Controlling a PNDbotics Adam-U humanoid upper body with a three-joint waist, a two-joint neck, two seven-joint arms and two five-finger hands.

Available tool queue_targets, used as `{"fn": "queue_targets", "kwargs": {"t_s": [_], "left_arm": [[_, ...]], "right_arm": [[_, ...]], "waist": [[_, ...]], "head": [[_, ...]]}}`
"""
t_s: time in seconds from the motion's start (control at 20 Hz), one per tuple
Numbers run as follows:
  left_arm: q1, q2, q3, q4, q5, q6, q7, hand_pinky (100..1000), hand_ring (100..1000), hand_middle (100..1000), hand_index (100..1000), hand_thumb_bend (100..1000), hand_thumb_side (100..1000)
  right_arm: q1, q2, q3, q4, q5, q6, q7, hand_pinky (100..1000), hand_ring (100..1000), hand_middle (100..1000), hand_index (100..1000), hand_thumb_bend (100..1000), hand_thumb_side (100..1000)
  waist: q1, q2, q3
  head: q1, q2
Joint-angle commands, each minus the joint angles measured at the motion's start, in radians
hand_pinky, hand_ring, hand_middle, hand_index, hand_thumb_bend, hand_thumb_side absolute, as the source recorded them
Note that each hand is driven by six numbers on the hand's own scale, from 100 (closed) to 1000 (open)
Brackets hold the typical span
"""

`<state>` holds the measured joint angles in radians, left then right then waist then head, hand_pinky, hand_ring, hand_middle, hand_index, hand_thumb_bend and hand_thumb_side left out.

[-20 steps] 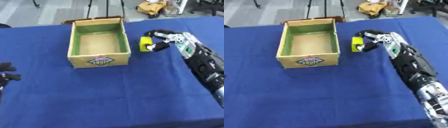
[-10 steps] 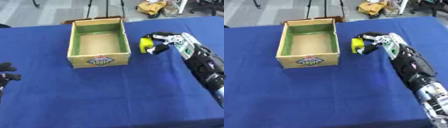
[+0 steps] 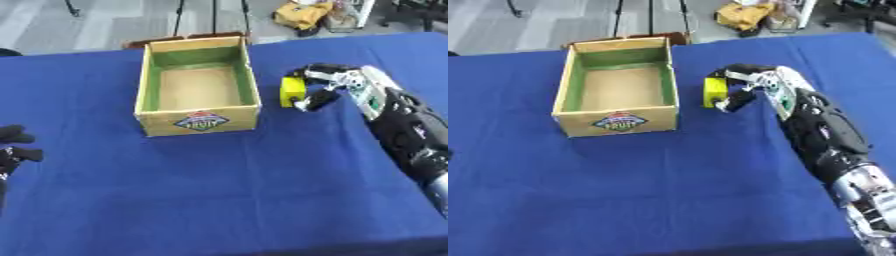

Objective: Pick up objects on the table and place them in the box.

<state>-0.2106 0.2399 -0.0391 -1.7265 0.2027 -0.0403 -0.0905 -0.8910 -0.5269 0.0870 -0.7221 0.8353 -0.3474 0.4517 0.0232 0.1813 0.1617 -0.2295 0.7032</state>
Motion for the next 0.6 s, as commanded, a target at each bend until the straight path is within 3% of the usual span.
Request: {"fn": "queue_targets", "kwargs": {"t_s": [0.05,0.25,0.6], "left_arm": [[-0.006,0.021,0.003,-0.014,0.005,-0.003,-0.003,727,506,591,736,733,929],[-0.007,0.021,0.003,-0.014,0.005,-0.003,-0.002,727,506,591,736,733,929],[-0.008,0.022,0.004,-0.015,0.005,-0.003,-0.001,727,506,590,736,734,928]], "right_arm": [[-0.013,-0.011,0.001,-0.003,0.019,-0.003,-0.015,798,698,629,886,100,289],[-0.012,-0.01,0.001,-0.012,0.024,-0.008,-0.048,753,599,504,792,100,243],[-0.011,-0.019,0.013,-0.064,-0.004,-0.02,-0.102,732,541,376,668,100,182]], "waist": [[0.0,-0.016,0.001],[-0.001,-0.016,0.001],[-0.003,-0.017,-0.002]], "head": [[0.002,0.007],[0.003,0.006],[0.005,0.004]]}}
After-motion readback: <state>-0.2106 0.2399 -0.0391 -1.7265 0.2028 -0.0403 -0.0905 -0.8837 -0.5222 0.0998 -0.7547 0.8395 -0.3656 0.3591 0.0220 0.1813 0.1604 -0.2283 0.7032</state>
